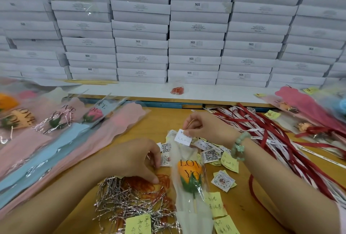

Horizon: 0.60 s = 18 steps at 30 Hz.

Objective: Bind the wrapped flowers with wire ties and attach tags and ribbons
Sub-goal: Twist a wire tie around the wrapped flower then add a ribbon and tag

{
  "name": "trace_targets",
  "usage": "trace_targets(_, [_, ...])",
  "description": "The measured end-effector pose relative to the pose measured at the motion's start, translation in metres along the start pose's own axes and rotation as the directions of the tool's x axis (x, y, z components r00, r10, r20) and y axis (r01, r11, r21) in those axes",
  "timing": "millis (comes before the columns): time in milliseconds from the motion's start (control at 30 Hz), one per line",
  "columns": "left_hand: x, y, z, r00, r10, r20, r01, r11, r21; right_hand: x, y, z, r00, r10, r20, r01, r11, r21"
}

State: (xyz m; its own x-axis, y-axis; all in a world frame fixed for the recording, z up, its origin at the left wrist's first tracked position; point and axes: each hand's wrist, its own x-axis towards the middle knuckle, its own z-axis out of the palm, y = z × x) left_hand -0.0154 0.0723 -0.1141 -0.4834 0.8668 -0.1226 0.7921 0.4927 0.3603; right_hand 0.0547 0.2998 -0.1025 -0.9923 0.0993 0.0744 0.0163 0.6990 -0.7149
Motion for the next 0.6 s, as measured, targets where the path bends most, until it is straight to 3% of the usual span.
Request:
trace_targets(133, [0.002,0.0022,0.0025,0.997,0.047,-0.056,-0.049,0.998,-0.03,-0.0003,0.0001,-0.0002,1.0,0.002,0.009,-0.002,1.0,-0.004])
trace_targets(500, [0.0025,0.0005,-0.001,0.995,0.091,-0.039,-0.092,0.996,-0.02,-0.0005,-0.0005,-0.0005,1.0,-0.015,0.012,0.015,1.0,-0.016])
trace_targets(600, [0.0018,-0.0006,-0.0042,0.994,0.108,-0.031,-0.111,0.989,-0.101,0.0,0.0007,-0.0006,1.0,-0.017,0.023,0.017,1.0,-0.003])
